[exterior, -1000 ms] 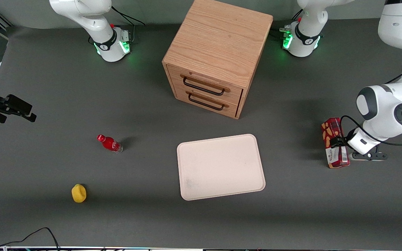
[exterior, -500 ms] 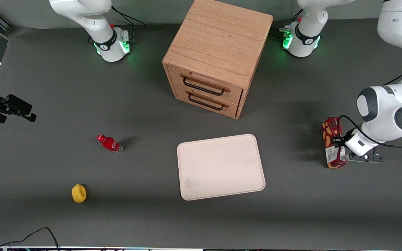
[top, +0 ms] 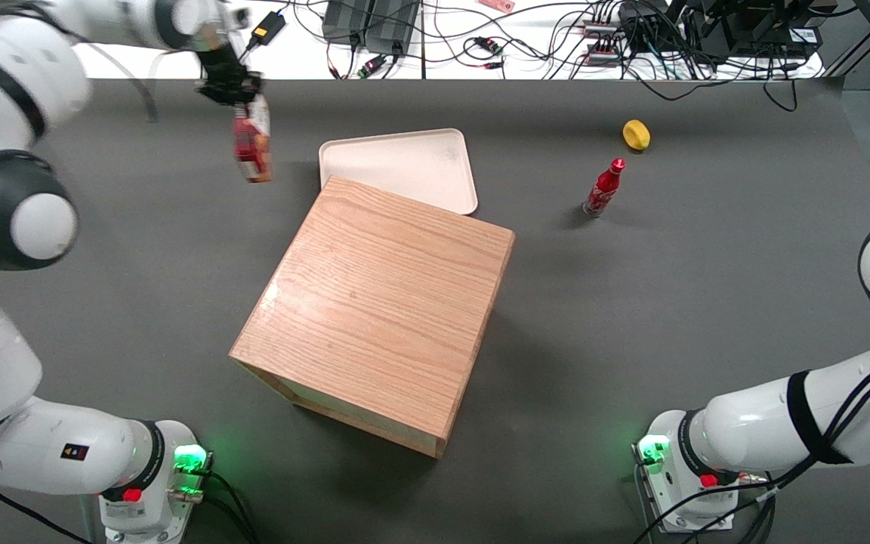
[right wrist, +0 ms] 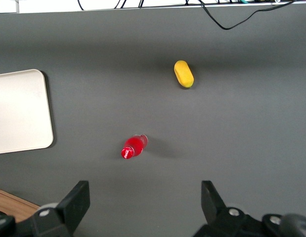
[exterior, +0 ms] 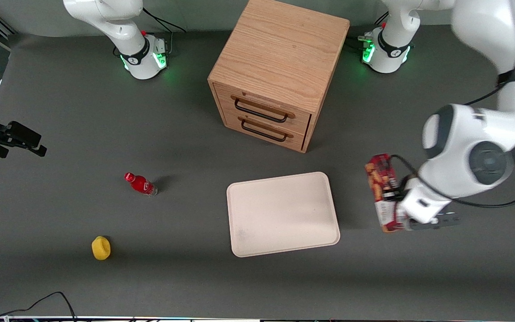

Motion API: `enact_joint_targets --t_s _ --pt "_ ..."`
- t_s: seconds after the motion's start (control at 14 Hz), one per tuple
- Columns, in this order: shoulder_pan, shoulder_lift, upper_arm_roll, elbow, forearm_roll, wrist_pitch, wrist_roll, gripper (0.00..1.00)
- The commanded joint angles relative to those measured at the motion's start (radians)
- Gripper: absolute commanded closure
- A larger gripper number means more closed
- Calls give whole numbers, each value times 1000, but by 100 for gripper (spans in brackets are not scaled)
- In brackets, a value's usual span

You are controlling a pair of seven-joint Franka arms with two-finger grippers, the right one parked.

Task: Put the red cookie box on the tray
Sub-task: 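Carry the cookie box over the white tray and lower it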

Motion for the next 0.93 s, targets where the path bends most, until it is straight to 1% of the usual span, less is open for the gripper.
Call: enact_joint_targets --t_s 0.0,0.14,0.21,0.43,0.5,0.64,0.71,0.86 --pt "-113 160 20 119 -6 38 -143 100" --pt "-173 226 20 122 13 124 -205 100" --pt "-193 254 21 122 43 153 -238 100" --pt "-198 283 20 119 114 189 -231 100" --pt "-198 286 20 115 126 194 -229 100" --pt "-195 298 20 113 128 220 -239 100" --pt "-192 298 20 113 128 224 -234 1" --pt "-192 282 20 115 123 200 -251 0"
